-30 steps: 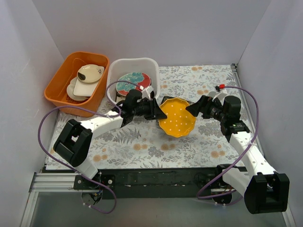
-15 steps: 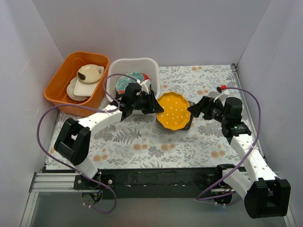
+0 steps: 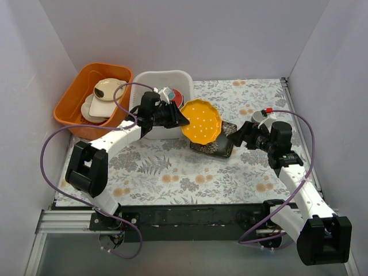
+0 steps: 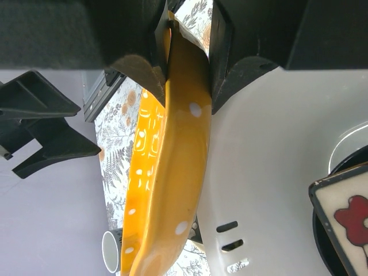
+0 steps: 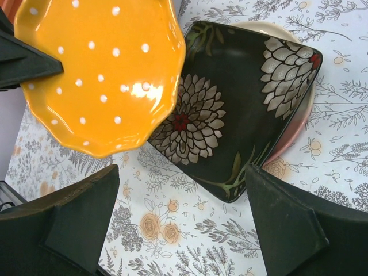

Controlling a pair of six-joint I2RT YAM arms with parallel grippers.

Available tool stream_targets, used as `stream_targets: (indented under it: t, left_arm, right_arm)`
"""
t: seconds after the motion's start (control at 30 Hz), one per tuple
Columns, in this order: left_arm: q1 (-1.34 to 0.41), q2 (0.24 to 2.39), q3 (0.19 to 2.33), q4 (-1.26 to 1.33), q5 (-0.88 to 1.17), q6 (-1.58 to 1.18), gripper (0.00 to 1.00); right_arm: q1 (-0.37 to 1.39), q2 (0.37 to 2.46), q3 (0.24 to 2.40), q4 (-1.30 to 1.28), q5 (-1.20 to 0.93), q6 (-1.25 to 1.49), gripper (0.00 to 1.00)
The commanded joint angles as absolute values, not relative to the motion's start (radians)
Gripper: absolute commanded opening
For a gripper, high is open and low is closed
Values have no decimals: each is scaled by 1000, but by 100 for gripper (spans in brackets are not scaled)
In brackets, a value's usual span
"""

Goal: Place the plates into the plastic bin on the countertop
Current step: Place the plate in the plastic bin.

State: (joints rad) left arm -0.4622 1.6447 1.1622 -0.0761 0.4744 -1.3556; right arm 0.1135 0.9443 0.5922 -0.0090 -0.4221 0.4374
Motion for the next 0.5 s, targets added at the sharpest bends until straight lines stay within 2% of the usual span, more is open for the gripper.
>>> stream_targets:
  t: [0.0, 0.47]
  left_arm:
    - [-416, 1569, 1243, 18, 532, -1364, 0]
    - [-325, 1531, 1276, 28, 554, -1376, 0]
  right_arm:
    - [117, 945, 586, 9, -431, 423, 96]
    - [118, 919, 552, 8, -434, 423, 96]
